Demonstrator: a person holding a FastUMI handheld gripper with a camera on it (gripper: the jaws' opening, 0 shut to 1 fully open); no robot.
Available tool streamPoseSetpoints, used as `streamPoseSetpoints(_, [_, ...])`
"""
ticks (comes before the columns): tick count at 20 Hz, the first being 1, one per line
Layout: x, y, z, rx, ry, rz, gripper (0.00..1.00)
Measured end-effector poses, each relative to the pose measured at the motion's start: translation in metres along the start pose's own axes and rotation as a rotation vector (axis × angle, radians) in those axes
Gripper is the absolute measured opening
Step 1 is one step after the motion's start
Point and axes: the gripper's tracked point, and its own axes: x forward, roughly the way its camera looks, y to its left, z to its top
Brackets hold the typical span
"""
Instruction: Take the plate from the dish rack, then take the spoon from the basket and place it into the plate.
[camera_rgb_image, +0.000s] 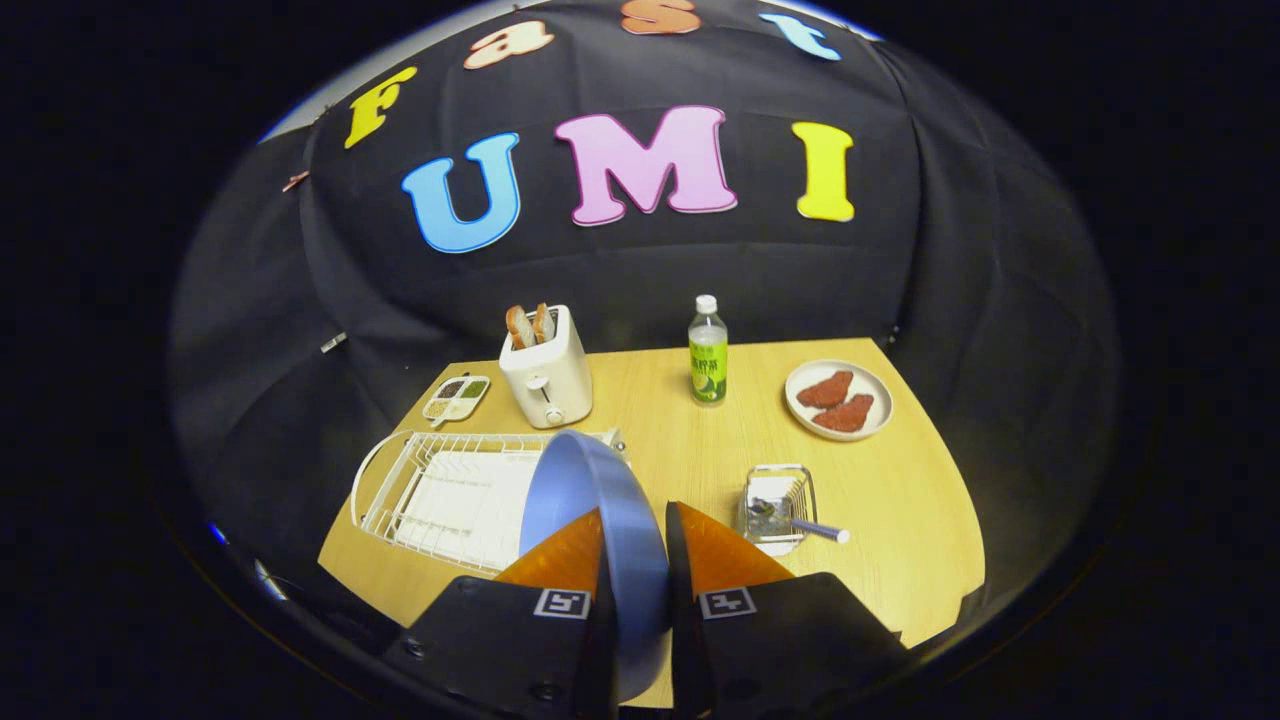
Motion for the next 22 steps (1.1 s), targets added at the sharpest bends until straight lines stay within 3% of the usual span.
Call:
streamPoseSetpoints(4, [-0.011,-0.036,-0.053,0.139,0.080,0.039,0.25])
streamPoseSetpoints(10, [0.008,-0.089,-0.106,0.313,0.166,0.058,0.25])
streamPoseSetpoints(18, [0.058,-0.135,-0.142,0.374,0.278,0.106,0.25])
streamPoseSetpoints(22, [0.072,-0.143,-0.160,0.330,0.312,0.148,0.26])
